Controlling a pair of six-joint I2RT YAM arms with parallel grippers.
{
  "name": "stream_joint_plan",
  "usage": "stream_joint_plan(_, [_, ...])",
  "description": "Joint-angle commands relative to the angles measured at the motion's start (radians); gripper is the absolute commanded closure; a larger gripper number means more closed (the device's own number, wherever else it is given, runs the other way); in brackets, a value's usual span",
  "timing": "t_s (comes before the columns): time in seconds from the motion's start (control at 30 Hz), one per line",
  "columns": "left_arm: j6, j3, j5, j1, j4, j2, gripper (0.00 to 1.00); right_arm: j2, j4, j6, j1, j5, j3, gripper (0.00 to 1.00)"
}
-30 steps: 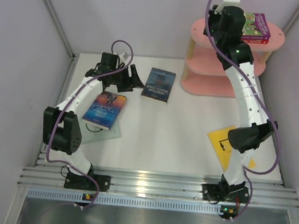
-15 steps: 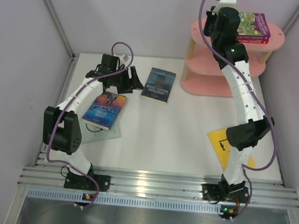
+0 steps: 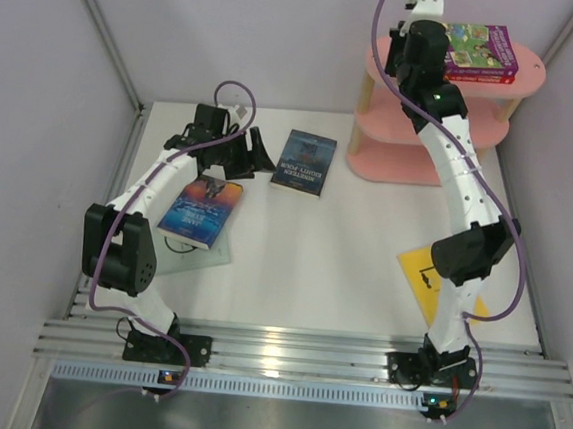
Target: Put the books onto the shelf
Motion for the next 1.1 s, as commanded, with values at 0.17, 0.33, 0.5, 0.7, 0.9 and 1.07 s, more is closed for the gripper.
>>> stream_joint_plan(0.17, [0.029,0.0,0.001,-0.001,0.04,-0.03,0.25,0.027,0.051,-0.018,-0.008,0.038,0.014,1.0])
stream_joint_plan(0.33, [0.03,0.001,0.0,-0.003,0.036,-0.03,0.25,0.027,0.048,-0.018,-0.014,0.048,0.013,1.0])
stream_joint_plan(0.5, [0.03,-0.002,-0.004,-0.001,0.036,-0.033,0.25,0.026,0.048,-0.018,-0.022,0.061,0.01,1.0])
stream_joint_plan(0.7, [0.033,-0.004,-0.007,-0.001,0.033,-0.037,0.25,0.021,0.048,-0.018,-0.032,0.065,0.008,1.0])
stream_joint_plan(0.9, [0.033,-0.002,-0.005,-0.001,0.033,-0.038,0.25,0.021,0.048,-0.017,-0.035,0.064,0.008,1.0])
stream_joint_plan(1.07, [0.032,-0.007,-0.007,-0.001,0.031,-0.038,0.25,0.029,0.046,-0.017,-0.042,0.065,0.01,1.0])
